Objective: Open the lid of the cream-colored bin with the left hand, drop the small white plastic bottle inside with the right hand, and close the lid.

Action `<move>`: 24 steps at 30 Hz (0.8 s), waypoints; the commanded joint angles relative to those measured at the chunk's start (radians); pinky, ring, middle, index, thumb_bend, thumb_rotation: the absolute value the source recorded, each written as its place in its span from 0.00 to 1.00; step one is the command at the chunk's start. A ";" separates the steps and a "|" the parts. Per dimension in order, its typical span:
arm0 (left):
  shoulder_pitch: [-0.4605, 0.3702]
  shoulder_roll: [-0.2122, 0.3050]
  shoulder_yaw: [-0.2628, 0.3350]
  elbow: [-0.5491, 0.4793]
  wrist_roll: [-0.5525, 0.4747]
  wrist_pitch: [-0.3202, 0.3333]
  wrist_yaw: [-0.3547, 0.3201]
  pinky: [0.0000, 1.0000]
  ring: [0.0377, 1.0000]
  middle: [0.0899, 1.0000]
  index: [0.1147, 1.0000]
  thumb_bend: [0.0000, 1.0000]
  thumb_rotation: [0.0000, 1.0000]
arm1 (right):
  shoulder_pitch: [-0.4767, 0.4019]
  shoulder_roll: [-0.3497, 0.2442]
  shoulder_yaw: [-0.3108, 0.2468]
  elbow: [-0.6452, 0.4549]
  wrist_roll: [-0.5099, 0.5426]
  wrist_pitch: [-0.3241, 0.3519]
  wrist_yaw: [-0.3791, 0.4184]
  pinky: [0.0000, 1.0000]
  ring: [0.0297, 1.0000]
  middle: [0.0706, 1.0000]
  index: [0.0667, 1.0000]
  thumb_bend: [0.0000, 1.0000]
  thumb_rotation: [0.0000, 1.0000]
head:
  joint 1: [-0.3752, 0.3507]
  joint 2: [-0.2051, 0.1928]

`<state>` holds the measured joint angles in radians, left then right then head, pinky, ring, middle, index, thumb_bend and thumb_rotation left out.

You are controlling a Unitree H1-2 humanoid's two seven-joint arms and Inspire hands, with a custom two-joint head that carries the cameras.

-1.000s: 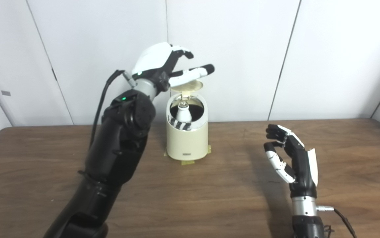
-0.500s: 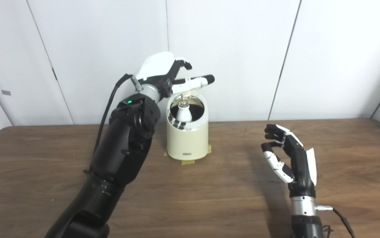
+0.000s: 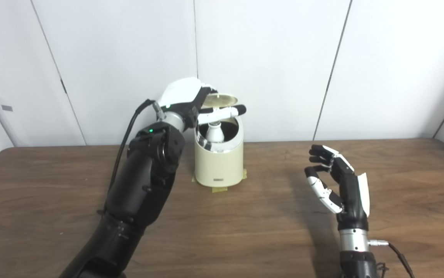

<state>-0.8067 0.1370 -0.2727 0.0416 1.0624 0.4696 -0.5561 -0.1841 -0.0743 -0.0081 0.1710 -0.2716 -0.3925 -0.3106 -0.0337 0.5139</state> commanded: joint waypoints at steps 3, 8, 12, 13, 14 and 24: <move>-0.034 -0.011 -0.001 -0.045 0.029 0.000 0.011 1.00 0.97 0.87 0.81 0.93 1.00 | 0.041 0.039 0.015 0.054 -0.019 -0.023 -0.011 0.57 0.66 0.68 0.68 0.21 0.43 | 0.000 -0.001; -0.013 -0.008 -0.014 -0.061 0.034 -0.001 0.005 1.00 0.98 0.88 0.81 0.92 1.00 | 0.038 0.040 0.017 0.058 -0.012 -0.029 -0.007 0.57 0.67 0.69 0.69 0.22 0.44 | -0.001 -0.002; 0.014 -0.003 -0.028 -0.091 0.035 -0.002 0.002 1.00 0.97 0.90 0.81 0.93 1.00 | 0.036 0.040 0.017 0.060 -0.012 -0.030 -0.007 0.57 0.67 0.69 0.69 0.21 0.43 | 0.002 -0.001; 0.022 0.000 -0.034 -0.098 0.034 -0.005 0.009 1.00 0.96 0.89 0.81 0.93 1.00 | 0.036 0.040 0.017 0.059 -0.011 -0.029 -0.006 0.57 0.67 0.69 0.69 0.21 0.41 | 0.002 -0.001; 0.030 0.003 -0.041 -0.105 0.034 -0.008 0.016 1.00 0.96 0.88 0.80 0.94 1.00 | 0.034 0.040 0.017 0.063 -0.008 -0.034 -0.006 0.57 0.67 0.69 0.69 0.21 0.41 | 0.003 -0.002; 0.077 0.063 -0.138 -0.135 0.135 -0.077 0.074 1.00 0.96 0.82 0.78 0.94 1.00 | 0.031 0.044 0.015 0.062 -0.011 -0.027 -0.009 0.57 0.67 0.69 0.69 0.22 0.46 | 0.006 -0.001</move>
<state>-0.6998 0.1896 -0.4062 -0.0573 1.1588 0.4076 -0.5162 -0.1935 -0.0688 -0.0078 0.1818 -0.2694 -0.3940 -0.3108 -0.0276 0.5123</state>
